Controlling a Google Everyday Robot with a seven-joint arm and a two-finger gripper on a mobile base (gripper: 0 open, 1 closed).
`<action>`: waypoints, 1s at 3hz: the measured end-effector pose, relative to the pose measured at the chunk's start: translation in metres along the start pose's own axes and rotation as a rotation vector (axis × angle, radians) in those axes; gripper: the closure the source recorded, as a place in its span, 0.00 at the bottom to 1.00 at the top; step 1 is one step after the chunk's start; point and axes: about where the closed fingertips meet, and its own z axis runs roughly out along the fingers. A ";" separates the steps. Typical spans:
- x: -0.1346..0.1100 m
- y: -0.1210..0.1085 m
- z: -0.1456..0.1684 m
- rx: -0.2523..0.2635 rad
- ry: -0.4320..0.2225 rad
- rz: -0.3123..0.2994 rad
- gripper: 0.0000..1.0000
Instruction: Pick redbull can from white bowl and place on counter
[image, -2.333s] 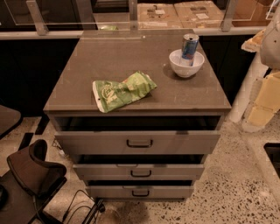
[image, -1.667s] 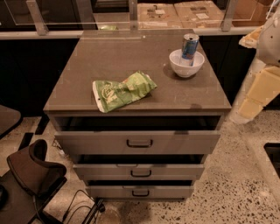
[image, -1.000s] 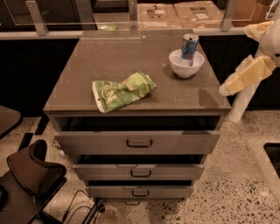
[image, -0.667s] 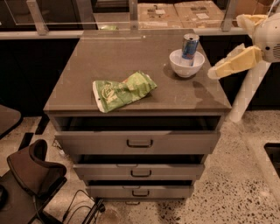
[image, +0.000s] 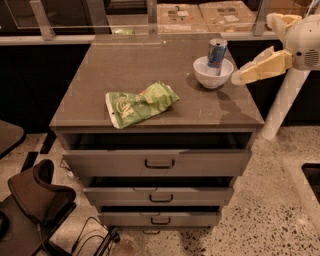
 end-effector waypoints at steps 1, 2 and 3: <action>0.004 -0.014 0.026 0.003 -0.015 0.078 0.00; 0.010 -0.039 0.072 0.010 -0.034 0.162 0.00; 0.019 -0.053 0.111 0.020 -0.044 0.203 0.00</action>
Offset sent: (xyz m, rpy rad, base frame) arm 0.1356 0.0400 -0.0373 0.2104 0.1425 -0.0919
